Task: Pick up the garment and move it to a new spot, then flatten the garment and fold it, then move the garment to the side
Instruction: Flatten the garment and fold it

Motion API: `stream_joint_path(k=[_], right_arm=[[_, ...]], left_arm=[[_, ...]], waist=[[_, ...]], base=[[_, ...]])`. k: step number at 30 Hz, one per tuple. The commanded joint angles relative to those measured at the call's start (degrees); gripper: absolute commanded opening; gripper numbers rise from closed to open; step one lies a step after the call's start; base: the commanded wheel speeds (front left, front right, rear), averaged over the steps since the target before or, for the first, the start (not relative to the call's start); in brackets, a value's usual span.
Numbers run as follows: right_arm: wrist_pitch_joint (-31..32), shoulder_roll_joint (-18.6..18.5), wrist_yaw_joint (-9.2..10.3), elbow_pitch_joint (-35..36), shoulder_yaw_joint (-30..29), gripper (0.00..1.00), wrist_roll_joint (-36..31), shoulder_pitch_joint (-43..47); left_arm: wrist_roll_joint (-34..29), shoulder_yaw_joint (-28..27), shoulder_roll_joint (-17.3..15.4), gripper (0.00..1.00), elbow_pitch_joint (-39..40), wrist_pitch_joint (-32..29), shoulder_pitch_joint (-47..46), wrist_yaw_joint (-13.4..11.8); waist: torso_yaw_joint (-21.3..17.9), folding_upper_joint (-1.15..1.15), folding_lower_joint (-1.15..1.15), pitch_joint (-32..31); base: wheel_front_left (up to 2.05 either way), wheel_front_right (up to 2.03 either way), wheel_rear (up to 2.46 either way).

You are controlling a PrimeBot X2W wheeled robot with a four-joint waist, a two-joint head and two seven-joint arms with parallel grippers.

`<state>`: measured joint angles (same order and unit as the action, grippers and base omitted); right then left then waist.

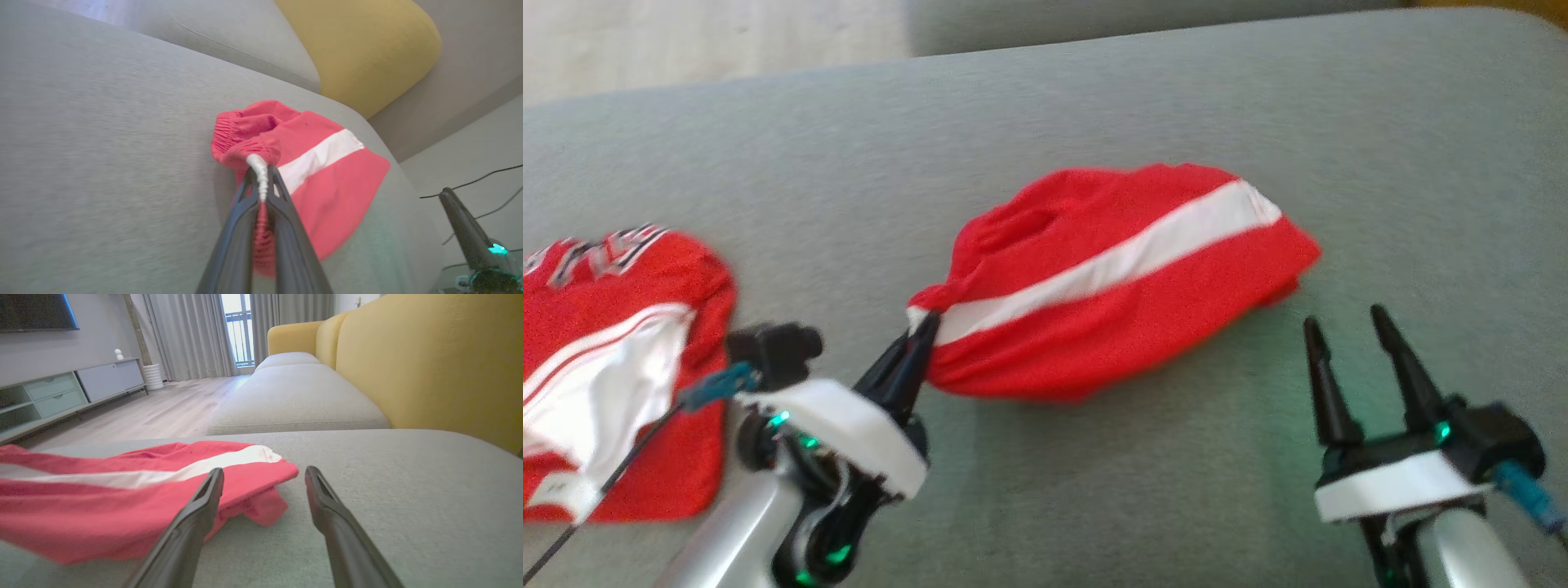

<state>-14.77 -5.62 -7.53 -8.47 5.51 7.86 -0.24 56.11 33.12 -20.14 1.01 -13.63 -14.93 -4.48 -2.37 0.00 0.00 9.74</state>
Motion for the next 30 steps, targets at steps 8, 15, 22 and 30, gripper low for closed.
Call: stream_joint_path(k=[8, 15, 22, 30], right_arm=[[3.91, -12.54, 0.04, -6.90, 12.34, 1.00, 22.55, -12.76], [12.60, -22.86, 0.04, -5.13, 23.07, 1.00, 38.00, -19.84], [16.24, -27.77, 0.04, -1.96, 29.14, 1.00, 45.70, -20.22], [17.45, -30.08, 0.04, -2.23, 32.48, 1.00, 49.04, -19.61]], left_arm=[[-6.45, -3.42, -6.04, 0.00, 0.53, 6.72, -0.60, 2.19], [-8.15, -2.58, -3.61, 0.00, -4.91, 10.27, -3.87, 4.15], [-8.58, -1.77, -2.02, 0.00, -8.08, 11.84, -5.46, 5.45], [-8.53, -1.16, -1.31, 0.00, -10.24, 12.66, -5.67, 6.13]], waist=[[8.66, 0.00, 0.00, 2.16], [11.70, 0.00, 0.00, 4.40], [13.08, 0.00, 0.00, 4.54], [13.74, 0.00, 0.00, 3.61]], base=[[0.00, 0.00, 0.00], [0.00, 0.00, 0.00], [0.00, 0.00, 0.00], [0.00, 0.00, 0.00]])
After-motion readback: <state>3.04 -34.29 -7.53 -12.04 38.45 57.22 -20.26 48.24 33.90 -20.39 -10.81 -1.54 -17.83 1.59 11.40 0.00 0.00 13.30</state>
